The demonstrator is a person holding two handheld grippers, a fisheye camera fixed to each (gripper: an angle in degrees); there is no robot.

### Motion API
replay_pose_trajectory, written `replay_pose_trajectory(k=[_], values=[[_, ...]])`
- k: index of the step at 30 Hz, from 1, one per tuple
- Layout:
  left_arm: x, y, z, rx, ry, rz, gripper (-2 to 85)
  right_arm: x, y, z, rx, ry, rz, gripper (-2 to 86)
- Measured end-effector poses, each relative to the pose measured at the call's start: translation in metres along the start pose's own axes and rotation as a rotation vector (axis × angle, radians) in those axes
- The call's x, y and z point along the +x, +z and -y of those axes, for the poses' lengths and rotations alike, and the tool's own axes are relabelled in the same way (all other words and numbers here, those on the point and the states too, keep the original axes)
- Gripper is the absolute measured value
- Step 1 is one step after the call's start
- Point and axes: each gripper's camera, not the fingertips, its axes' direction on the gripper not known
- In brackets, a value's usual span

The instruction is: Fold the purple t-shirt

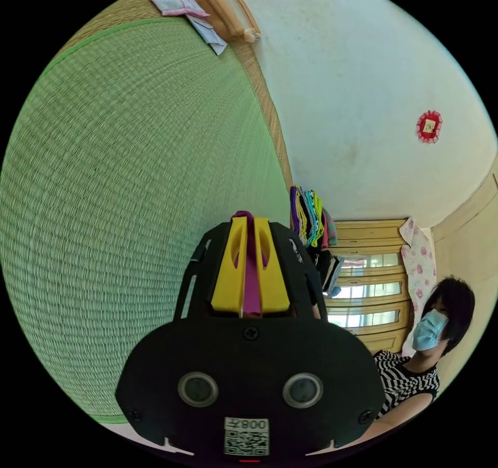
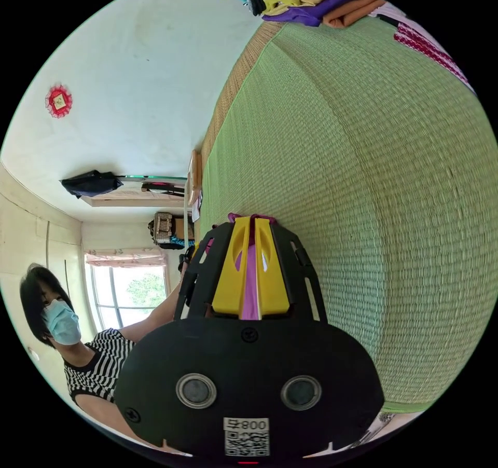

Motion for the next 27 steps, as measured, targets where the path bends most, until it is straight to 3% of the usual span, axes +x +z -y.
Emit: replay_pose_trajectory(k=[9, 13, 21, 27], values=[[0.015, 0.001, 0.006, 0.106, 0.005, -0.050, 5.1, -0.014, -0.019, -0.010, 0.128, -0.023, 0.046, 0.6], [0.028, 0.001, -0.002, 0.134, 0.043, -0.060, 3.4, -0.054, 0.017, -0.028, 0.020, -0.122, -0.045, 0.2], [0.083, 0.103, -0.017, -0.276, 0.219, 0.090, 0.9, -0.110, 0.119, -0.030, -0.187, -0.262, -0.285, 0.1], [0.103, 0.150, -0.002, -0.364, 0.268, 0.244, 0.4, -0.128, 0.165, -0.024, -0.220, -0.305, -0.392, 0.1]])
